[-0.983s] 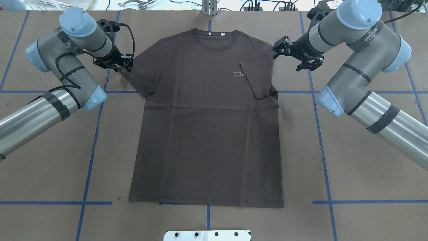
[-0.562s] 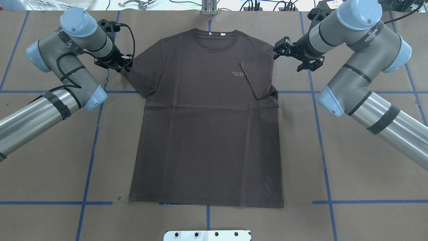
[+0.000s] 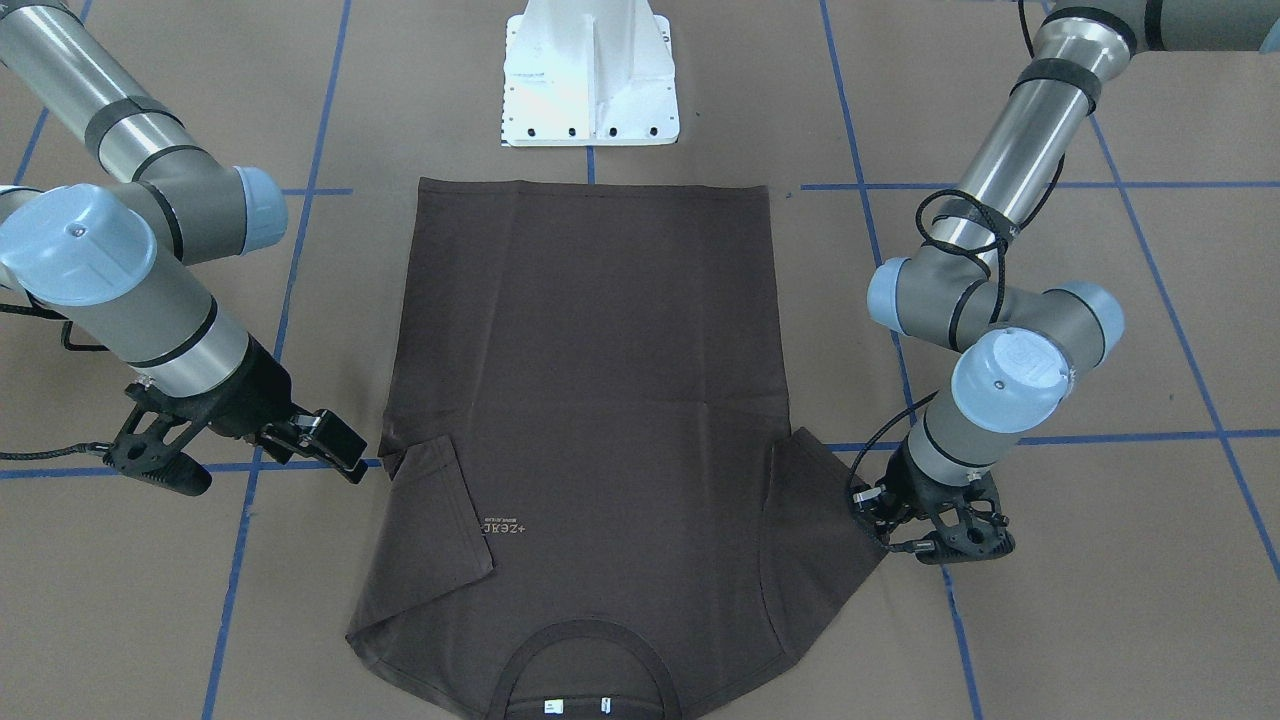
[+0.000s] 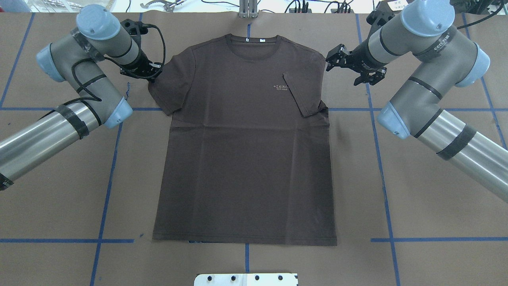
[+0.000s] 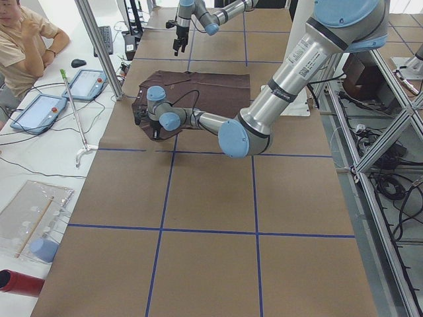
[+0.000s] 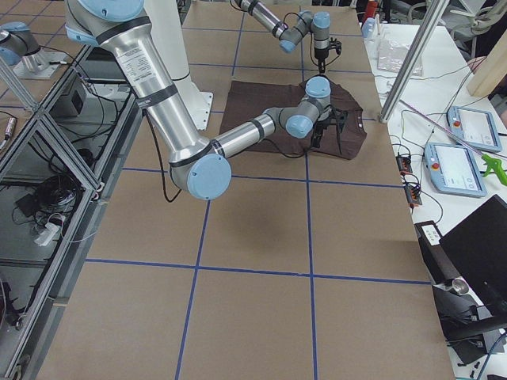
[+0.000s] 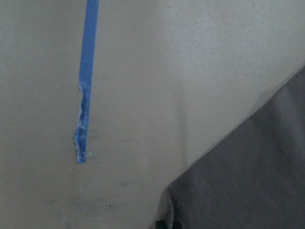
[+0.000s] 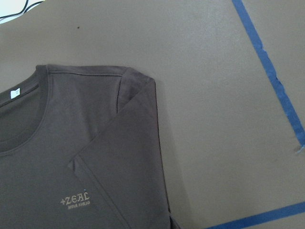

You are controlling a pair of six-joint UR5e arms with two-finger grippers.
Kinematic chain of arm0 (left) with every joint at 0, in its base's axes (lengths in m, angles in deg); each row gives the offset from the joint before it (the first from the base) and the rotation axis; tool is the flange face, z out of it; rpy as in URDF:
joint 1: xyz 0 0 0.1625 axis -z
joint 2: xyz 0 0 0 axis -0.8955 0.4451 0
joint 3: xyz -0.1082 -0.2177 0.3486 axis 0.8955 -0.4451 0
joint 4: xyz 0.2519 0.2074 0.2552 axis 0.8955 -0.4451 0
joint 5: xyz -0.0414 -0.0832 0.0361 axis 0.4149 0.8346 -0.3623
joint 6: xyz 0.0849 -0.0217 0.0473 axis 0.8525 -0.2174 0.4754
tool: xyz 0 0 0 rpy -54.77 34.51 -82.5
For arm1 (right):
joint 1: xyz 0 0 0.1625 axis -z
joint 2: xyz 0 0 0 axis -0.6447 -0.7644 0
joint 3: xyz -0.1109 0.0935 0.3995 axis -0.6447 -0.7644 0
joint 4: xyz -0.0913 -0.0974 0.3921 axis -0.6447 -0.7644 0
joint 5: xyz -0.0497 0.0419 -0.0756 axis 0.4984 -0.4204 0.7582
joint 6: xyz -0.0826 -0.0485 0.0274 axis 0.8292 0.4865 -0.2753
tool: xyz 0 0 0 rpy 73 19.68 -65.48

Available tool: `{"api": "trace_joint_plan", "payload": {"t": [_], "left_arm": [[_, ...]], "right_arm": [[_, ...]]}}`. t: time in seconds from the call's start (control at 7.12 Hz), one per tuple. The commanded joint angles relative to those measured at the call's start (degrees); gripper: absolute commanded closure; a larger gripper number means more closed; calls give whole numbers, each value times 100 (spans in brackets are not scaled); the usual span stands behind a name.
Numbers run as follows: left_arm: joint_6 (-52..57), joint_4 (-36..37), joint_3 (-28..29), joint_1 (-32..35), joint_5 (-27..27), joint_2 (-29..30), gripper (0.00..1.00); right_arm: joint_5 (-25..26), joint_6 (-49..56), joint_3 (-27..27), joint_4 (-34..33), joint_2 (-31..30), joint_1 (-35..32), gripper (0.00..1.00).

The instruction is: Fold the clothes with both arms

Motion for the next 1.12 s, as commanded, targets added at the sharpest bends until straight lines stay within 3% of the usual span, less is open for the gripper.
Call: {"api": "trace_joint_plan", "payload": {"t": [0.0,0.28,0.7,0.98], "left_arm": [[-259,90,-280,2,158,170,100],[-1083,117,-336,-172,229,581,100],[-1377,39,417,-481,-113,1135,100],[-1395,-101,534,-481,-254,1155,100]], "right_arm": [[0,-6,36,5,-1,-10,0],[-9,-6,10,5,-10,-10,0],[0,3,1,-4,-27,-10,0],[0,-6,-16,-4,-27,-1,0]]}}
